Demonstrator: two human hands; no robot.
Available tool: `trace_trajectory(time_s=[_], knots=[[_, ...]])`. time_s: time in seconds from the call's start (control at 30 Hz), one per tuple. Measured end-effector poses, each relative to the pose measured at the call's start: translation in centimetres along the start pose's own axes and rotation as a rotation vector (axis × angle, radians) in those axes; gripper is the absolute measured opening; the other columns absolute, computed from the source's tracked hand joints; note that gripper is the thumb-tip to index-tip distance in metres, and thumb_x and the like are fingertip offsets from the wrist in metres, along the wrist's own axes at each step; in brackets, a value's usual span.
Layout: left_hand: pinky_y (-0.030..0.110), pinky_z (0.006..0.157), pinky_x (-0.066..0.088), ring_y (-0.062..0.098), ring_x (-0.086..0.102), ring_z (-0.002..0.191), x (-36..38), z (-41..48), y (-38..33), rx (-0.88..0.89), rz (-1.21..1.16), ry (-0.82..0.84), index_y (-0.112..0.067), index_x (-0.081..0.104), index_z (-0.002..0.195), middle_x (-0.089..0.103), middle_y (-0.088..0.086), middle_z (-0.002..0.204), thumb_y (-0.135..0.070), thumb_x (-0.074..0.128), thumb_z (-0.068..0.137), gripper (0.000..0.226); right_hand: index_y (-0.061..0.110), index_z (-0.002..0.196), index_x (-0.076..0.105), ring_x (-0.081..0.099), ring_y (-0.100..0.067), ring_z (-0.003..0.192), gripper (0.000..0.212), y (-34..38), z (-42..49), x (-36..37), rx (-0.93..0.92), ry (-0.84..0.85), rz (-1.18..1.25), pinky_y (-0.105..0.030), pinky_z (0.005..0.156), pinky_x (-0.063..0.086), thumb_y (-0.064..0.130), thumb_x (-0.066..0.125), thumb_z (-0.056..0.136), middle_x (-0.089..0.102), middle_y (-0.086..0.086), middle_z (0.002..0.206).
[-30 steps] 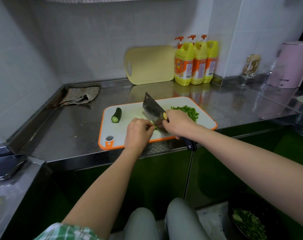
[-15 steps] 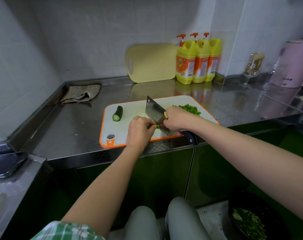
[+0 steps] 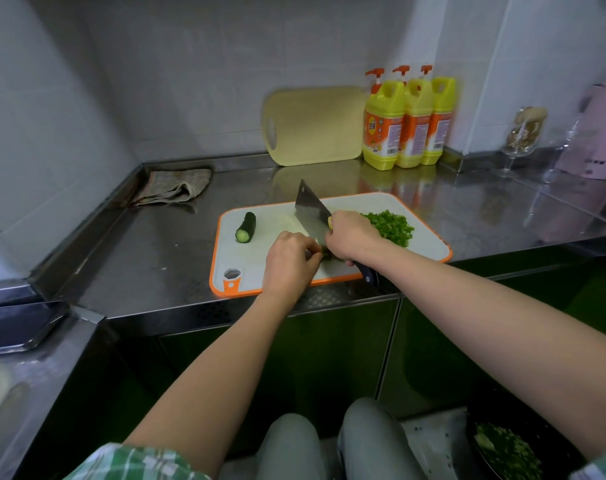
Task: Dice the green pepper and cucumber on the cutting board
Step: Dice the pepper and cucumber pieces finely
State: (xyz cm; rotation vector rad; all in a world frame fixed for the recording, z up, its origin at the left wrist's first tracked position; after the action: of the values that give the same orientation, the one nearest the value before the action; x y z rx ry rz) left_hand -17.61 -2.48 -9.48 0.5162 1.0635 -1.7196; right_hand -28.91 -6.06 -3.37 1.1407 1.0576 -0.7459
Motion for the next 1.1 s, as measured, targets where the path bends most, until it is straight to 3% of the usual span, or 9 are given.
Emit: trace_trajectory(time_s=[0.1,0.2,0.3,0.5,0.6,0.7,0.83,1.1], knots=[[0.022,0.073,0.032,0.017,0.052,0.099,-0.2,0.1,0.0,-0.007,-0.007,0.011,-0.018,0.075,0.094,0.07,0.0,0.094,-0.025,0.068,0.086,0.012,0.01,0.088,0.047,0.067,-0.034,0.072,0.013,-1.0,0.7,0.9,-0.03,-0.113,0.148,-0.035,0.061,0.053,0.019,0.044,0.098,0.063,-0.014,0.088],[0.023,0.071,0.032,0.019,0.052,0.1,-0.5,0.4,0.0,-0.021,-0.001,0.05,-0.02,0.074,0.092,0.069,0.0,0.093,-0.027,0.069,0.084,0.011,0.011,0.081,0.048,0.062,-0.028,0.049,0.018,-1.9,1.3,-0.1,-0.028,-0.146,0.345,-0.028,0.05,0.045,0.019,0.045,0.097,0.058,-0.009,0.066],[0.025,0.073,0.033,0.02,0.051,0.102,-0.6,1.1,0.1,-0.034,0.008,0.079,-0.02,0.07,0.096,0.066,0.001,0.098,-0.028,0.069,0.081,0.017,0.012,0.075,0.047,0.058,-0.03,0.049,0.023,-2.6,1.4,-2.4,-0.022,-0.16,0.523,-0.031,0.052,0.046,0.017,0.045,0.098,0.056,-0.015,0.061],[0.033,0.099,0.039,0.025,0.044,0.121,-0.4,2.3,-0.1,0.148,-0.007,0.271,-0.022,0.061,0.125,0.055,0.004,0.128,-0.012,0.061,0.074,0.052,0.016,0.072,0.046,0.049,-0.018,0.037,0.027,-4.8,0.5,-3.0,0.019,-0.119,0.612,-0.021,0.042,0.036,0.016,0.045,0.098,0.05,-0.01,0.054],[0.038,0.106,0.035,0.025,0.041,0.128,-0.3,3.1,-0.7,0.274,0.092,0.401,-0.028,0.063,0.124,0.05,0.003,0.139,-0.01,0.057,0.078,0.051,0.016,0.072,0.045,0.049,-0.017,0.034,0.025,-6.0,0.5,-2.2,0.037,-0.112,0.662,-0.021,0.039,0.036,0.014,0.045,0.097,0.046,-0.008,0.055],[0.039,0.101,0.038,0.024,0.046,0.121,-0.4,3.9,-0.8,0.33,0.179,0.415,-0.031,0.07,0.11,0.056,0.0,0.13,-0.016,0.058,0.082,0.033,0.015,0.074,0.047,0.049,-0.018,0.035,0.022,-6.5,0.5,-2.1,0.048,-0.107,0.688,-0.024,0.042,0.038,0.014,0.044,0.096,0.047,-0.009,0.056],[0.037,0.092,0.04,0.022,0.048,0.112,-0.5,4.3,-0.4,0.378,0.244,0.362,-0.028,0.069,0.106,0.058,0.0,0.117,-0.027,0.06,0.089,0.019,0.015,0.076,0.048,0.049,-0.017,0.035,0.02,-6.7,0.4,-2.2,0.046,-0.107,0.688,-0.024,0.044,0.038,0.014,0.044,0.096,0.048,-0.009,0.057],[0.036,0.079,0.044,0.026,0.056,0.093,-0.2,3.6,0.5,0.379,0.16,0.175,-0.013,0.071,0.098,0.067,0.006,0.096,-0.021,0.062,0.091,0.013,0.013,0.08,0.048,0.046,-0.016,0.035,0.019,-6.4,-0.1,-1.6,0.074,-0.057,0.718,-0.025,0.044,0.038,0.016,0.044,0.098,0.046,-0.008,0.057]])
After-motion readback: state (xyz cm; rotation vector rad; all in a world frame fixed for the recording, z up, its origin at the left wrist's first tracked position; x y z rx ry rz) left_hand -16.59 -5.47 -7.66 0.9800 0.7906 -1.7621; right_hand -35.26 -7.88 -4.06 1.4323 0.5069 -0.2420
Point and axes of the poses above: each hand's wrist, its own z-axis towards the middle knuckle, its own x-axis out of the palm, y = z × x, the point moved 1 cm from there along z, towards the middle knuckle
